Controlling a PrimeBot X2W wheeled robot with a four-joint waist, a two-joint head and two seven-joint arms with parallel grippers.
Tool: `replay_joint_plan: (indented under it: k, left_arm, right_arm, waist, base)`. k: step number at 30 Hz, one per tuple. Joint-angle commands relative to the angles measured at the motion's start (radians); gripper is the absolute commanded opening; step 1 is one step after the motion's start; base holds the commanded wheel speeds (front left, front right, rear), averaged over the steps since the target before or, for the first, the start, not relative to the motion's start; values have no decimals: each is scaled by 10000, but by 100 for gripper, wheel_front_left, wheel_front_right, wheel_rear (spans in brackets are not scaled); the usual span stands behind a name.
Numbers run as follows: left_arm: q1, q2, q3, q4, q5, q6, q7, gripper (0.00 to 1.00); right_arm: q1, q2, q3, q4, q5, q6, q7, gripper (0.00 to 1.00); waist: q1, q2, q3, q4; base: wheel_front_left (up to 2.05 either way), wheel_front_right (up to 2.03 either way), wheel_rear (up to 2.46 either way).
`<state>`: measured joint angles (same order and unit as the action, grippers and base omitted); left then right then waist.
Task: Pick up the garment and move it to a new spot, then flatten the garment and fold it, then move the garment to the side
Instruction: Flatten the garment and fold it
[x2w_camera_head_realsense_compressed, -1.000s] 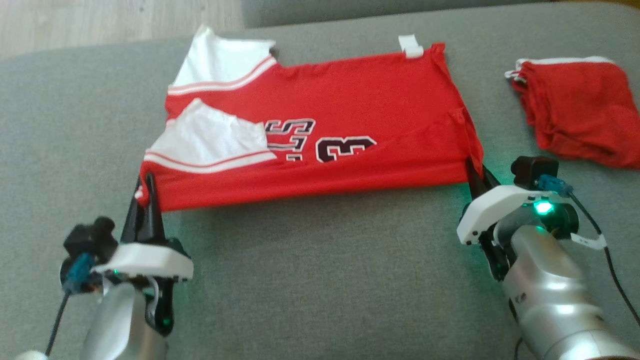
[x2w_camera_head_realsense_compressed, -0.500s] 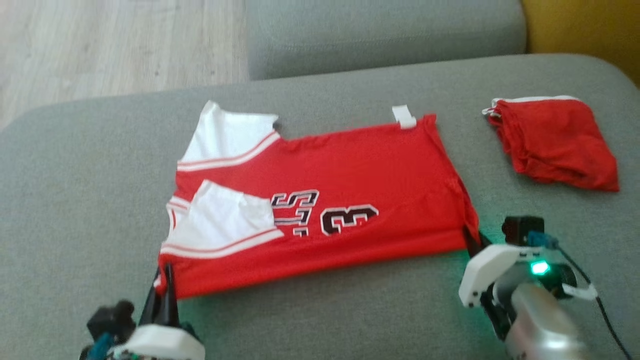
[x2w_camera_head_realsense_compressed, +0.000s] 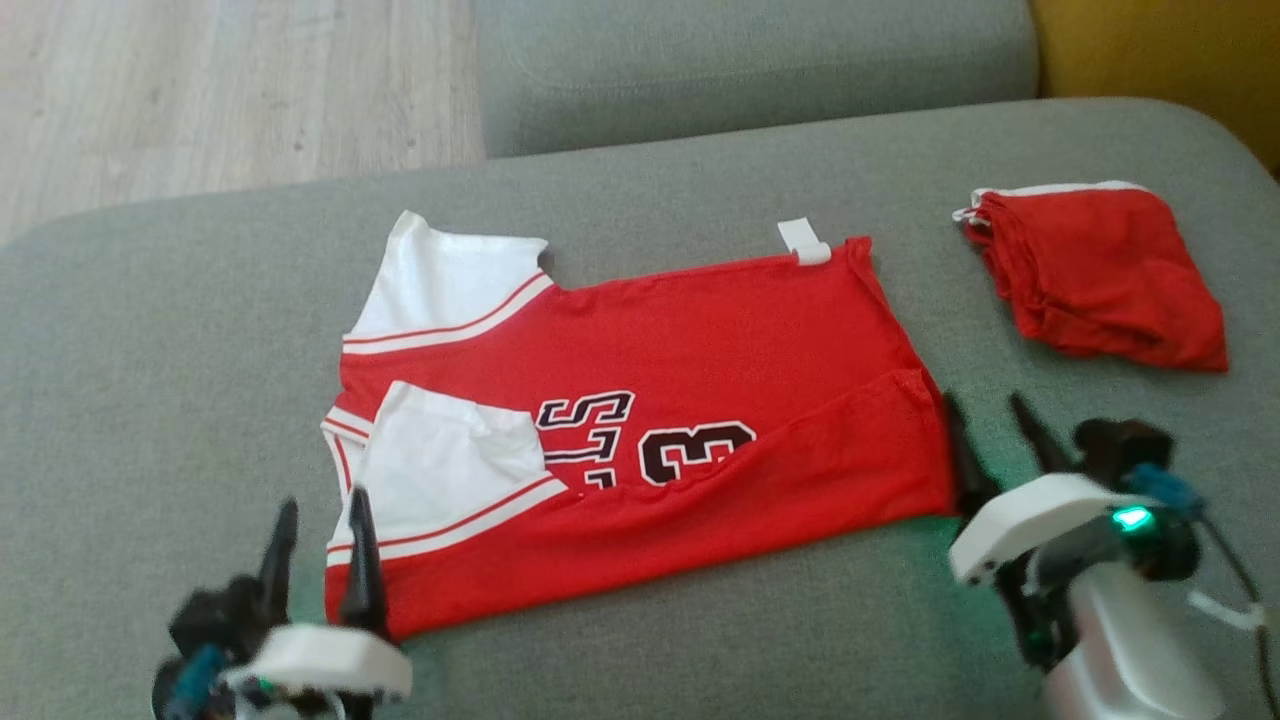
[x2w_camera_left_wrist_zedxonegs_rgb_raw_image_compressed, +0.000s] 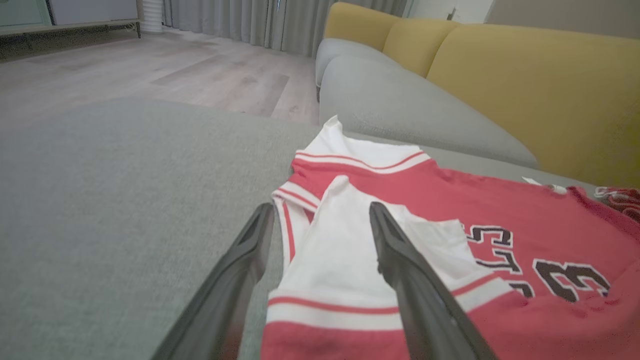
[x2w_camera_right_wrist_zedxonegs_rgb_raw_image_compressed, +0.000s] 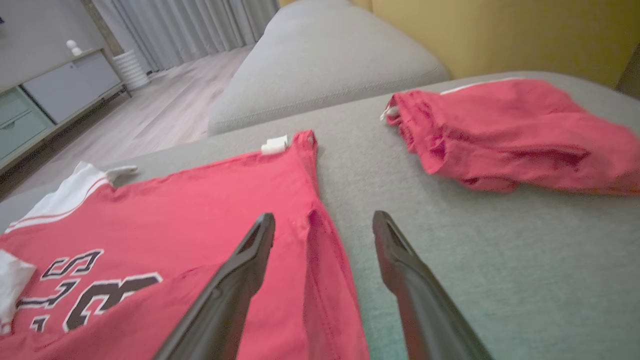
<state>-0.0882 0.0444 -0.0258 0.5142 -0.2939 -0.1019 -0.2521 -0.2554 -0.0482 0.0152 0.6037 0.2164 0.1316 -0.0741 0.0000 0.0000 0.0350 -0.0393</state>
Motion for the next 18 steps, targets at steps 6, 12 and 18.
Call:
replay_joint_plan:
  k: [6, 12, 18]
  left_arm:
    - [-1384, 363, 416, -1710, 43, -118, -95, 100]
    - [-3502, 1393, -113, -1713, -101, -252, 817, 100]
    - [-6371, 3258, -2003, -637, -1283, -283, 3143, 100]
  right_arm:
    - [-341, -21, -320, -1766, -377, -9, -60, 100]
    - [-1168, -21, -232, -2861, -511, -9, 292, 100]
    - [-2413, -21, 106, -3316, -710, -9, 577, 100]
  waist:
    - [0, 0, 721, -89]
    - [0, 0, 1890, -378]
    - [0, 0, 3018, -953]
  base:
    - [0, 0, 0]
    - [0, 0, 0]
    - [0, 0, 0]
